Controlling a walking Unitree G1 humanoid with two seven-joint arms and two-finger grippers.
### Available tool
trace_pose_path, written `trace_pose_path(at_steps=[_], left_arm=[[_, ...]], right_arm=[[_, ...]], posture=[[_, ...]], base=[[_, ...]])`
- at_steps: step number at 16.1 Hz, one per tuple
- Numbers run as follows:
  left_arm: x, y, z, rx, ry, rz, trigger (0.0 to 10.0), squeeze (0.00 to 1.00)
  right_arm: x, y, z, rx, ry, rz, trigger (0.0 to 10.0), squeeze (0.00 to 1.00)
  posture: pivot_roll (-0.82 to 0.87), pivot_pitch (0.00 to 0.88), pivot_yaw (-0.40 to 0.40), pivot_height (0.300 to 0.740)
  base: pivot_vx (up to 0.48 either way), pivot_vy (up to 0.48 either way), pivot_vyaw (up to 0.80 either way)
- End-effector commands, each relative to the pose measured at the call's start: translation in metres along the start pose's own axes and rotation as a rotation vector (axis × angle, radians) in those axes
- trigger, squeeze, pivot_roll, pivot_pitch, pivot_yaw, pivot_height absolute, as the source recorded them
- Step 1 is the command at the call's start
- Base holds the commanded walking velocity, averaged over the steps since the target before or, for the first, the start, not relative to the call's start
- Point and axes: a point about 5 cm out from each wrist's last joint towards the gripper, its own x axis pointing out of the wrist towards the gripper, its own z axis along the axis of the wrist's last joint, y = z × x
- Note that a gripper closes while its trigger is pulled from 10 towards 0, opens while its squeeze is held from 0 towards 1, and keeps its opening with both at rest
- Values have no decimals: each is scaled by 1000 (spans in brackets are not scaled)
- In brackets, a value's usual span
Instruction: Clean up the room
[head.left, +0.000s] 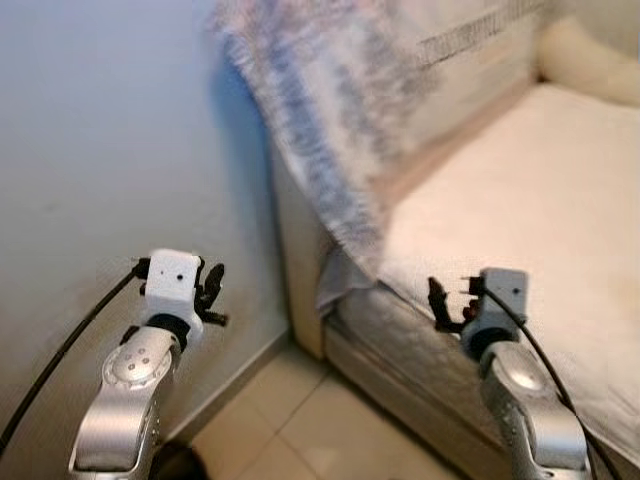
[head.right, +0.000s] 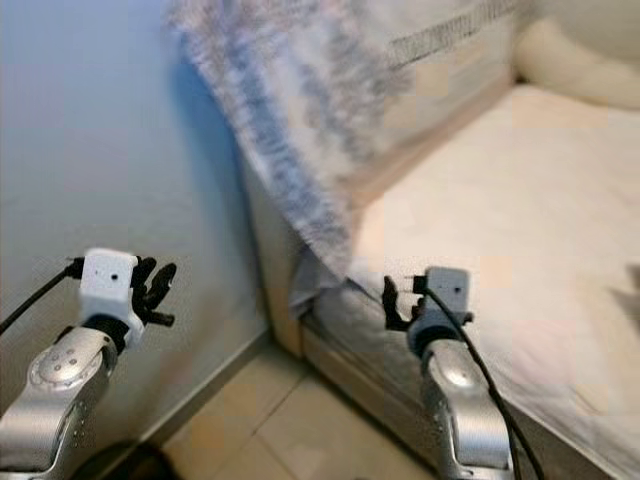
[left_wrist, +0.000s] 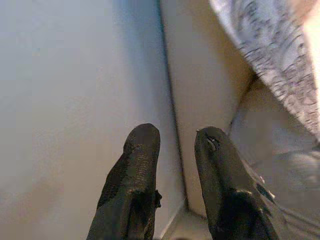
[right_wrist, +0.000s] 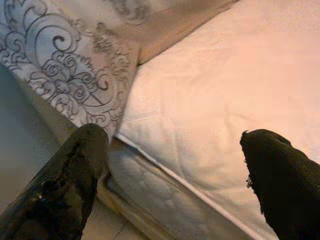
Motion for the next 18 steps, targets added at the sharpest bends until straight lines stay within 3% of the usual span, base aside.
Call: trace_pose_path(at_steps=[1, 18], left_arm=[[0, 4, 1, 11, -4, 16, 10000, 0], [5, -2, 4, -18, -73, -10, 10000, 0]], right_arm=[[1, 7, 2, 7, -8, 24, 10000, 0], [2, 5, 6, -51, -29, 50, 10000, 0]], posture=[[48, 0, 43, 740], [33, 0, 25, 740]], base=[[0, 0, -750], [0, 0, -750]])
